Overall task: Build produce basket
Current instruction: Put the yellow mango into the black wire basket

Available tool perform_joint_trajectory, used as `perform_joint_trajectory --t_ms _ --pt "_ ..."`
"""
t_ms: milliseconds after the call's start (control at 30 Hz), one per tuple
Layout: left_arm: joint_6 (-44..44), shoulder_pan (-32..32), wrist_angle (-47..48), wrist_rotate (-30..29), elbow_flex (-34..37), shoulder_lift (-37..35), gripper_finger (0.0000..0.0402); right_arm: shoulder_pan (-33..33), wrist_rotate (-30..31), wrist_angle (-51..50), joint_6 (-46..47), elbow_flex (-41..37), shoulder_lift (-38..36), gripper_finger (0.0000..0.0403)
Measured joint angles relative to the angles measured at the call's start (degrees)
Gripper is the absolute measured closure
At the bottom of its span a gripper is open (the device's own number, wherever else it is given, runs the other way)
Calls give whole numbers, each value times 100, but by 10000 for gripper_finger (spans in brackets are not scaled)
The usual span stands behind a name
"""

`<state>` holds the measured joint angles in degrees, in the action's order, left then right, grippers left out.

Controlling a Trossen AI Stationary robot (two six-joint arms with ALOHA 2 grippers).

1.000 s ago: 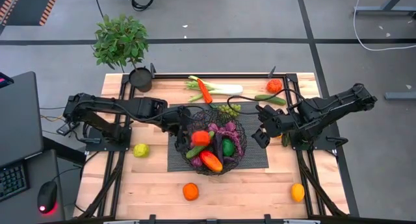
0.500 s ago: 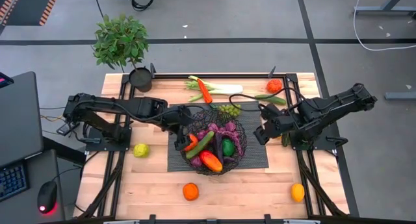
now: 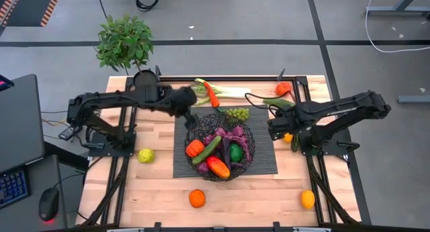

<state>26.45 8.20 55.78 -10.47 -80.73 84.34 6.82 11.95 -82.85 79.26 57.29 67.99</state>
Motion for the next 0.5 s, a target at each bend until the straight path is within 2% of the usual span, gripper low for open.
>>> perform_joint_trajectory --t_ms 200,333,500 --pt "1019 522 -93 213 0 -1 5 -427 -176 537 22 -852 -1 93" --pt "1067 630 -99 533 0 -1 5 -715 -115 1035 -15 -1281 -1 90" --pt "758 626 2 587 0 -1 5 -1058 20 1371 -131 -1738 -1 93"
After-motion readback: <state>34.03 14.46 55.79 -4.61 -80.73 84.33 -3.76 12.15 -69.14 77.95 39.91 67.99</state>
